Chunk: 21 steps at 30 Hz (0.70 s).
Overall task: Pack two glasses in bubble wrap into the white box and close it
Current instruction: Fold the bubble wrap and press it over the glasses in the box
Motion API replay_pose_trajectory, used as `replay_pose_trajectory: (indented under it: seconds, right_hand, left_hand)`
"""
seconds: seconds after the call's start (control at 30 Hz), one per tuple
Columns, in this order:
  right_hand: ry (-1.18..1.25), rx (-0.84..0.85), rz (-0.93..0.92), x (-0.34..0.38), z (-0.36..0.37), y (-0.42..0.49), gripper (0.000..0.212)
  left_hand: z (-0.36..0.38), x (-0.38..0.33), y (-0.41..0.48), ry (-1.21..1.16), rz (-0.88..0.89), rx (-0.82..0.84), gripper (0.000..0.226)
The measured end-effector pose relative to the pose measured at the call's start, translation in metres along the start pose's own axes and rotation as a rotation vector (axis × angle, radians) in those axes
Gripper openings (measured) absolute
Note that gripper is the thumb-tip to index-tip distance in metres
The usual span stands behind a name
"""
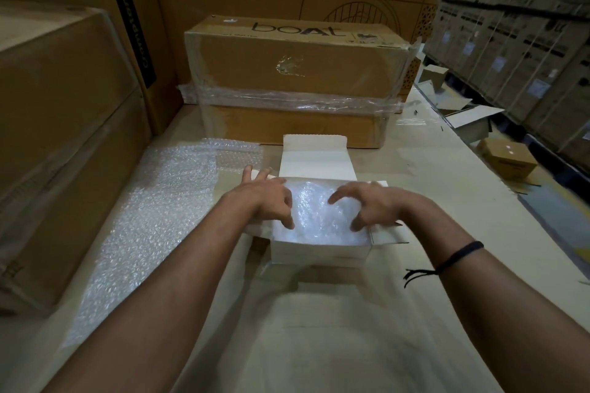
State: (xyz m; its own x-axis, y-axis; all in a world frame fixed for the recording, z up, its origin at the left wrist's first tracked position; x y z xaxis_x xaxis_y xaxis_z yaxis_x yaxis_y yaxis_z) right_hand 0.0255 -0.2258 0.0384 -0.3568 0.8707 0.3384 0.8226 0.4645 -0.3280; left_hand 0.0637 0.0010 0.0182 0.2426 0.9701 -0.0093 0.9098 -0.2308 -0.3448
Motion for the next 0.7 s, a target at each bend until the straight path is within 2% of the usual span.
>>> replay_pose_trajectory:
  seconds: [0.1, 0.2, 0.3, 0.43, 0.5, 0.57, 0.7]
  right_hand:
    - [-0.318, 0.117, 0.135, -0.011, 0.0, 0.008, 0.072]
    - [-0.459, 0.202, 0.157, -0.008, 0.011, 0.016, 0.073]
    - [-0.516, 0.2, 0.16, -0.006, 0.016, 0.018, 0.075]
    - [-0.412, 0.129, 0.133, -0.011, 0.01, 0.009, 0.074]
    - [-0.383, 0.0, 0.085, -0.014, 0.006, 0.0, 0.061]
    - [-0.432, -0.058, 0.052, -0.014, 0.007, -0.004, 0.04]
    - [-0.53, 0.04, 0.08, -0.007, 0.027, -0.004, 0.023]
  left_hand:
    - [0.002, -0.01, -0.002, 0.173, -0.016, 0.064, 0.051]
    - [0.018, -0.018, 0.0, 0.312, -0.021, -0.004, 0.055]
    - [0.025, -0.017, 0.0, 0.324, -0.007, -0.079, 0.055]
    - [0.016, -0.013, -0.01, 0.232, 0.013, -0.095, 0.049]
    - [0.012, -0.008, -0.014, 0.102, 0.021, -0.135, 0.033]
    - [0.014, -0.005, -0.016, 0.05, 0.015, -0.174, 0.017]
    - [0.031, -0.014, -0.015, 0.16, -0.042, -0.156, 0.013]
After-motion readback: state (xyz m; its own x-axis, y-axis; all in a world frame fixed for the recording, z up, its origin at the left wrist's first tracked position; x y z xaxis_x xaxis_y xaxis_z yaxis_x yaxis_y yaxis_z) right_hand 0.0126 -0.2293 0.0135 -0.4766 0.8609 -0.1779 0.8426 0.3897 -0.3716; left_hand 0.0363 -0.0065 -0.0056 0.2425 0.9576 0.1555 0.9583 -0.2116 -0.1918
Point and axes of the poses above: each hand's wrist, its own y-axis towards the middle knuckle, its own z-axis out of the palm, x = y × z, the point moved 1 cm from there along y, towards the middle knuckle, and after that the axes turned 10 degrees about -z, right-handed, at the moved point
